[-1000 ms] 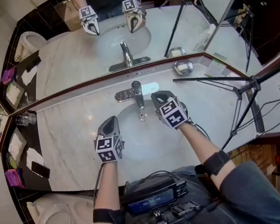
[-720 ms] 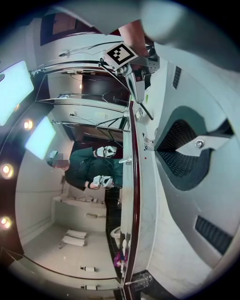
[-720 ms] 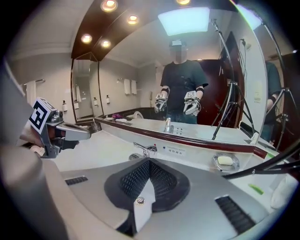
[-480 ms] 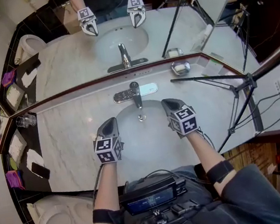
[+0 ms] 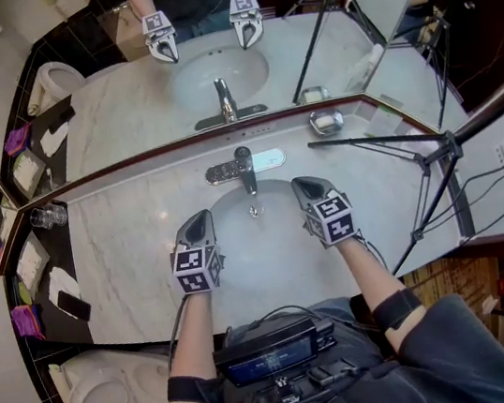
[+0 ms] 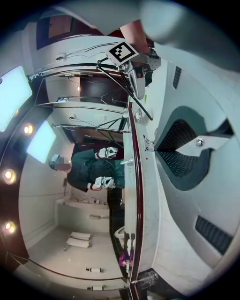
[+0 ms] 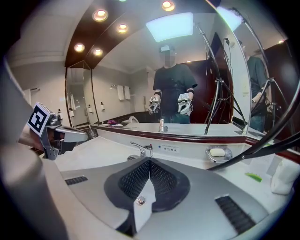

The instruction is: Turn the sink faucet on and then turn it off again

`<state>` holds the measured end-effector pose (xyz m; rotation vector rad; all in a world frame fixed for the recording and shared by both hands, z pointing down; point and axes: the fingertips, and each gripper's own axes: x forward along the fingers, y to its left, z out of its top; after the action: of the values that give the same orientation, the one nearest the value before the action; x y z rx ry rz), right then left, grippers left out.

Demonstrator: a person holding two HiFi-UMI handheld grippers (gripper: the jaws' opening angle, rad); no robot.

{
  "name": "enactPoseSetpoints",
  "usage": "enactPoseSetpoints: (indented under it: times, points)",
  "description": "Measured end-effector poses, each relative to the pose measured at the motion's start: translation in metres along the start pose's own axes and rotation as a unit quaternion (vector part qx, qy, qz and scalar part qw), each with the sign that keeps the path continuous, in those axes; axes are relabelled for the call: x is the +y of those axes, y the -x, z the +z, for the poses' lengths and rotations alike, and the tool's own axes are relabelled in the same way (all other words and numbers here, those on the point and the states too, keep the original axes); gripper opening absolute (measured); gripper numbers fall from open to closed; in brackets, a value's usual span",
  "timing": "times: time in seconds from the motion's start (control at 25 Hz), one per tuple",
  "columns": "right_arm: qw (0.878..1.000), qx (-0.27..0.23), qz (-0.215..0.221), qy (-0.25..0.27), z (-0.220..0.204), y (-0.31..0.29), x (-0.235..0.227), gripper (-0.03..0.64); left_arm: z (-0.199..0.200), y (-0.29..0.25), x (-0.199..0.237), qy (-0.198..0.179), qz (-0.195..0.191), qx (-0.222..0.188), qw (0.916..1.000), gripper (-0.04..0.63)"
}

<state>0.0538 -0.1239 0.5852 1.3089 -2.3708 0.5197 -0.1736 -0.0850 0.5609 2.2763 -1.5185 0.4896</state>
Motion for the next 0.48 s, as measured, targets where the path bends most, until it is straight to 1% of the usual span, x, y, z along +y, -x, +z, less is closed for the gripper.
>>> enactPoseSetpoints:
  times: [0.2,0.28,0.36,0.4,0.48]
  points:
    - [0.998,0.014,-0.007,0.06,0.015,-0.011,0.01,0.026,-0.001,0.0,0.002,0.002,0.002,0.001,1.0,0.005]
    - [0.995,0.023,-0.002,0.093,0.018,-0.02,0.015,0.056,-0.002,0.0,0.003,0.003,0.003,0.003,1.0,0.005]
    - [0.99,0.032,0.005,0.134,0.021,-0.03,0.022,0.092,-0.004,0.0,0.005,0.005,0.004,0.005,1.0,0.005]
    - [0.987,0.038,0.009,0.157,0.022,-0.035,0.026,0.1,-0.005,0.0,0.006,0.006,0.005,0.006,1.0,0.005]
    - [0.976,0.05,0.02,0.212,0.022,-0.046,0.035,0.149,-0.006,-0.001,0.007,0.008,0.006,0.007,0.9999,0.005]
